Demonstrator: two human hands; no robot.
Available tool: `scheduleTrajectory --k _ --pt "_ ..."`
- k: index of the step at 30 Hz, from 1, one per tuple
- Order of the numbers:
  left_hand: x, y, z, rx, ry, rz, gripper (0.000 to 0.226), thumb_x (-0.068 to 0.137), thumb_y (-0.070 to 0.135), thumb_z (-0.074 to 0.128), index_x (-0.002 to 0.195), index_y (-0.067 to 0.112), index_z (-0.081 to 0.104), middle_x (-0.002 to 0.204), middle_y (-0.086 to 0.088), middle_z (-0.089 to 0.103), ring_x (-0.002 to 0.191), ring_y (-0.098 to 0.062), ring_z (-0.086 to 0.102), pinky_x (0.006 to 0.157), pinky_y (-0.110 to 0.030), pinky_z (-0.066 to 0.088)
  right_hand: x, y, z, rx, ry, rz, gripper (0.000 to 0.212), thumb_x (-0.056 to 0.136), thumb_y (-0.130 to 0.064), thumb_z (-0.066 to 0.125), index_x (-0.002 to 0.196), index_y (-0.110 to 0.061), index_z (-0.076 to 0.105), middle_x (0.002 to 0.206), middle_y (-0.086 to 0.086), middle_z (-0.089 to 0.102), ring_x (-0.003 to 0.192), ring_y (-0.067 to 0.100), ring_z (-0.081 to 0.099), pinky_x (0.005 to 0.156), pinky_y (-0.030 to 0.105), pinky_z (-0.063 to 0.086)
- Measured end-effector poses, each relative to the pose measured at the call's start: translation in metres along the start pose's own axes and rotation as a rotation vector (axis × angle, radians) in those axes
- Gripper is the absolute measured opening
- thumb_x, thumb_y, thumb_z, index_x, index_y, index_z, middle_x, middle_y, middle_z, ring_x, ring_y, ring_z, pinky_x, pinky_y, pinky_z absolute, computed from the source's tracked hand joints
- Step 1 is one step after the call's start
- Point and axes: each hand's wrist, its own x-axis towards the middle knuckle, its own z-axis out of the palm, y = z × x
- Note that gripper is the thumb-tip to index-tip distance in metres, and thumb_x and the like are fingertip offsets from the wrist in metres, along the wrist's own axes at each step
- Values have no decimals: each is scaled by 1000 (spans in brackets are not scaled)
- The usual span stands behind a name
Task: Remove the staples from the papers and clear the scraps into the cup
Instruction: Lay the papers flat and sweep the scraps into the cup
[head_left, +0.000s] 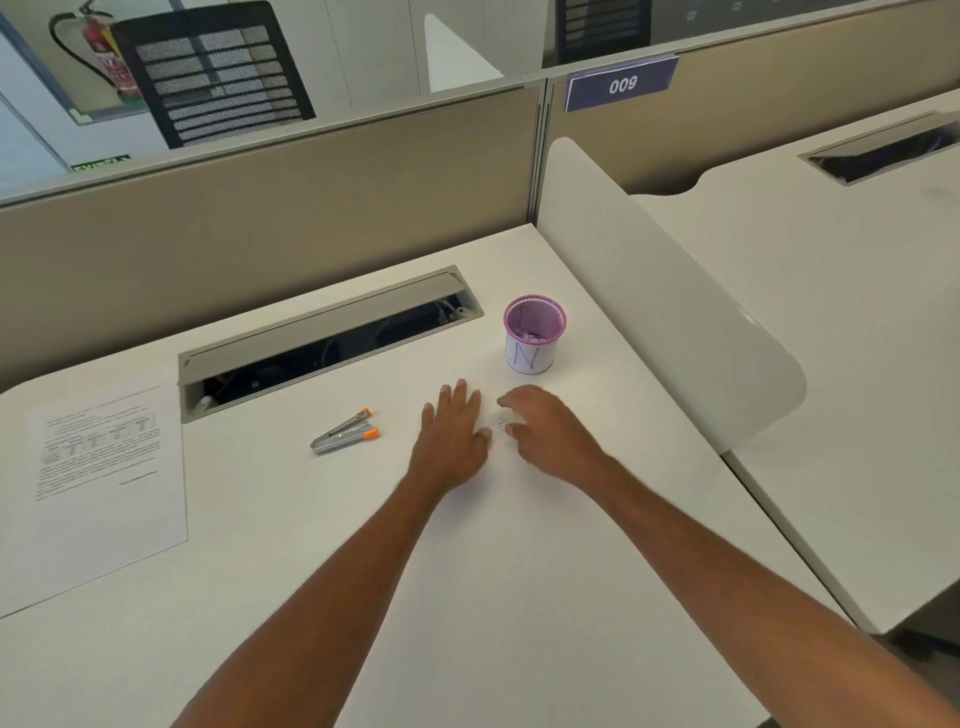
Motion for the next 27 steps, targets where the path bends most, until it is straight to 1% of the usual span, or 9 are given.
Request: scheduleTrajectory --k 2,4,6,8,12,17,20,24,27 --pt "-12 -8 15 174 22 43 70 117 40 37 176 14 10 185 -9 -3 172 -33 -3 138 -53 3 -5 -3 7 -140 -61 -72 49 98 -2 65 147 -8 62 156 12 56 144 32 50 114 45 49" --pt "-27 -14 28 213 128 87 71 116 48 26 175 12 14 185 -8 3 172 -31 2 138 -55 8 -9 -7 11 -274 -73 -177 54 94 4 62 146 -7 62 156 14 55 145 34 50 106 47 54" --pt "-36 -21 39 236 237 129 73 114 51 24 174 11 22 184 -8 12 172 -30 9 138 -55 12 -12 -8 14 -369 -57 -278 56 81 14 66 136 0 68 142 22 64 132 42 61 91 48 61" --pt "-38 -26 44 265 287 142 73 114 51 28 174 10 24 184 -7 15 172 -28 10 138 -54 13 -13 -5 16 -456 -24 -336 52 75 15 69 126 2 71 127 21 69 116 42 68 75 45 64" --pt "-36 -27 44 276 282 149 75 114 54 29 175 12 17 185 -6 8 172 -26 4 139 -52 9 -9 -5 19 -550 1 -371 30 75 7 77 102 -6 76 102 9 72 95 32 70 54 33 54" --pt "-35 -27 46 240 317 153 75 114 53 33 175 12 20 185 -5 12 172 -25 6 139 -53 11 0 -10 22 -572 -22 -297 19 71 4 74 83 -11 72 87 6 67 88 30 67 48 37 54" --pt "-32 -28 48 227 329 151 75 113 54 34 175 13 21 185 -4 13 172 -25 7 138 -53 12 3 -15 21 -557 -18 -287 29 58 10 79 71 -11 64 76 6 61 76 31 65 42 32 43" --pt "-31 -29 49 234 329 149 76 112 54 34 175 14 21 185 -3 14 172 -24 7 138 -54 13 7 -20 19 -540 28 -315 40 46 10 84 75 -10 65 75 7 62 71 31 64 45 28 29" --pt "-31 -29 49 230 327 151 76 112 55 33 175 15 20 185 -2 12 172 -24 5 138 -53 13 10 -20 19 -520 -12 -310 46 48 2 92 87 -5 69 82 11 65 77 34 66 47 32 42"
